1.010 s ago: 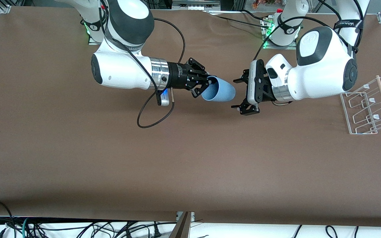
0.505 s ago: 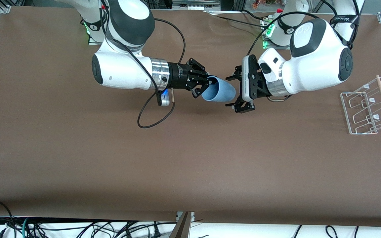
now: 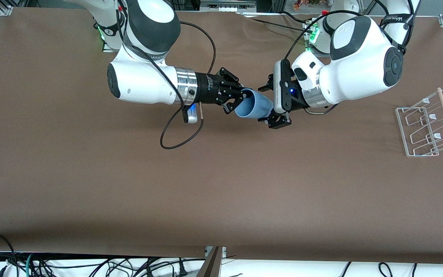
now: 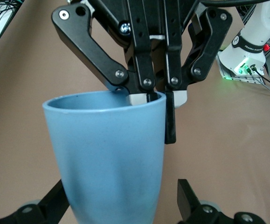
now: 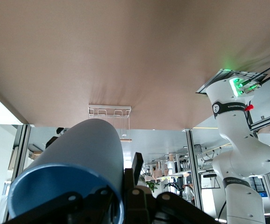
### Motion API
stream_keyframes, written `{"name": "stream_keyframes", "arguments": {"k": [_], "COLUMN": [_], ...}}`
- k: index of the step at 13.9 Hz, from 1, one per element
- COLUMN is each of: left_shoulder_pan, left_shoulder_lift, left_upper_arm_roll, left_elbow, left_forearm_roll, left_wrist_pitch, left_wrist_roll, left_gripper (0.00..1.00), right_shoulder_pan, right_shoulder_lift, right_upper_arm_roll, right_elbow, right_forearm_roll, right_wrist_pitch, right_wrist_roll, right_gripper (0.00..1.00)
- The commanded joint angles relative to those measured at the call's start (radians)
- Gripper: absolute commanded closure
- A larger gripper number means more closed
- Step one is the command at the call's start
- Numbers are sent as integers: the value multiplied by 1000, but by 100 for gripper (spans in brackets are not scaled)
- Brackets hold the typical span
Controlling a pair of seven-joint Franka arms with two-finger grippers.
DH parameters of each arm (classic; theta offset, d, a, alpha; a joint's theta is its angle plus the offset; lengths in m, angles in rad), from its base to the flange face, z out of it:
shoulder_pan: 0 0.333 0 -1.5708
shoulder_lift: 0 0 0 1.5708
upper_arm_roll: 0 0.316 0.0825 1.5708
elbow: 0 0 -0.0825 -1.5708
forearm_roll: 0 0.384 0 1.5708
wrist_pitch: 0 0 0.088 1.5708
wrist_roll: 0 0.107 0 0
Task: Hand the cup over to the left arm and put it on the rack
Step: 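Close the left gripper around the cup body beside the right gripper, then open the right gripper and withdraw while the left gripper carries the cup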
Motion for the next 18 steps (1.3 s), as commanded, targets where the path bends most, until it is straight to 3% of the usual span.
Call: {"name": "stream_keyframes", "arguments": {"k": [1,3,4,6,7,8,9,12,14,15,16,18], "left_shoulder_pan": [0,0,0,0,0,0,0,2,6,12,17,28], "left_shoulder_lift": [1,9,13,15,17,17,17,17,17,17,15,13], "left_upper_arm_roll": [-7,-7,-7,-9,-12,-12,-12,-12,-12,-7,-1,16], "left_elbow": [-1,-2,-2,-4,-4,-4,-4,-4,-2,-2,-2,6], "left_forearm_roll": [22,22,22,19,19,19,17,20,19,19,20,19], "left_wrist_pitch": [14,17,26,28,29,29,29,25,22,16,8,-38], "left_wrist_roll": [-6,34,46,43,42,36,28,-13,-12,-4,-3,17], "left_gripper": [0,1,10,34,58,81,100,100,100,100,100,100], "right_shoulder_pan": [7,7,7,6,6,6,6,6,6,4,-2,-20], "right_shoulder_lift": [24,24,24,24,24,24,24,24,24,24,24,24], "right_upper_arm_roll": [-6,-6,-6,-6,-6,-6,-8,-6,-8,-8,-9,-15], "right_elbow": [35,35,35,35,35,35,35,35,35,35,37,57], "right_forearm_roll": [19,18,18,18,18,18,18,18,18,18,18,13], "right_wrist_pitch": [0,0,0,0,0,0,0,0,0,0,-1,-18], "right_wrist_roll": [-1,-1,-1,4,4,4,4,7,10,10,8,7], "right_gripper": [100,100,100,100,98,64,53,48,33,20,1,1]}}
